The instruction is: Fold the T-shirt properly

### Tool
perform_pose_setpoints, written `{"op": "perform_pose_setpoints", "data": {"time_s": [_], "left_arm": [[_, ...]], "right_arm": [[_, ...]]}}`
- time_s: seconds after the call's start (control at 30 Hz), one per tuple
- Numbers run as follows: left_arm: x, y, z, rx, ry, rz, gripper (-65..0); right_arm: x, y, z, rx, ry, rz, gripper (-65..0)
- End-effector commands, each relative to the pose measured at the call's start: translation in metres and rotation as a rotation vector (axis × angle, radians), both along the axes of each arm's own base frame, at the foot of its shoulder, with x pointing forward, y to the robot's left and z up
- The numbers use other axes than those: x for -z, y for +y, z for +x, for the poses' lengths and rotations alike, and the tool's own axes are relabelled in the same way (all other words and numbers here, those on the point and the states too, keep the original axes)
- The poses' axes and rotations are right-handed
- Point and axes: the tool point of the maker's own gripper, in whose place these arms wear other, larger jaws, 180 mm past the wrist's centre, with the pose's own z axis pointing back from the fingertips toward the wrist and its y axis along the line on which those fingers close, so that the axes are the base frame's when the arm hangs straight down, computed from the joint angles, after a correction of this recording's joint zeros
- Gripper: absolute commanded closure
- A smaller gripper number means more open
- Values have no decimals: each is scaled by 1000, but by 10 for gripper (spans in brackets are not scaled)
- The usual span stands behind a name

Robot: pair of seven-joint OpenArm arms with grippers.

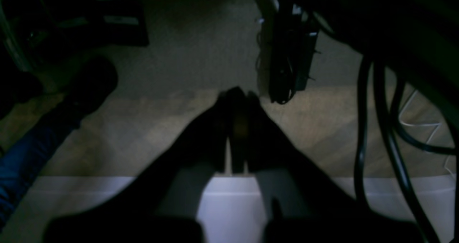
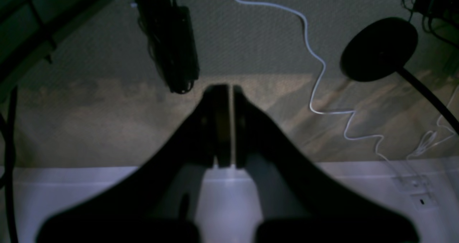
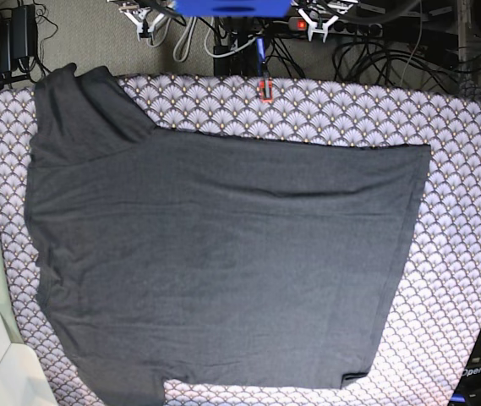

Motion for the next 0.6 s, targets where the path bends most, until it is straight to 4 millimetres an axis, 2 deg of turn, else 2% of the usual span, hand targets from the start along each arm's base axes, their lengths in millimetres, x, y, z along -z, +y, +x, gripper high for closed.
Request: {"op": "perform_pose_setpoints", "data": {"time_s": [0.0, 0.1, 0.13, 0.23, 0.3, 0.37, 0.47, 0.57], "left_arm": [[0, 3, 0, -5, 2, 13, -3], [0, 3, -1, -5, 4, 13, -3], [0, 4, -2, -5, 5, 14, -3], [-1, 5, -24, -5, 34, 15, -3], [-1, 5, -26, -4, 16, 13, -3], [-4, 16, -41, 2, 6, 26, -3], [-14, 18, -52, 10, -50, 24, -3], [-29, 28, -49, 23, -131, 30, -3]], "right_arm": [[0, -2, -2, 1, 1, 3, 0], [0, -2, -4, 1, 4, 3, 0], [-1, -2, -11, 1, 13, 3, 0], [-2, -3, -19, -1, 0, 1, 0], [-5, -4, -28, -4, -19, -2, 0], [-9, -6, -38, -8, -34, -5, 0], [-19, -15, -53, -17, -60, -20, 0], [-30, -16, -60, -26, -96, -23, 0]]}}
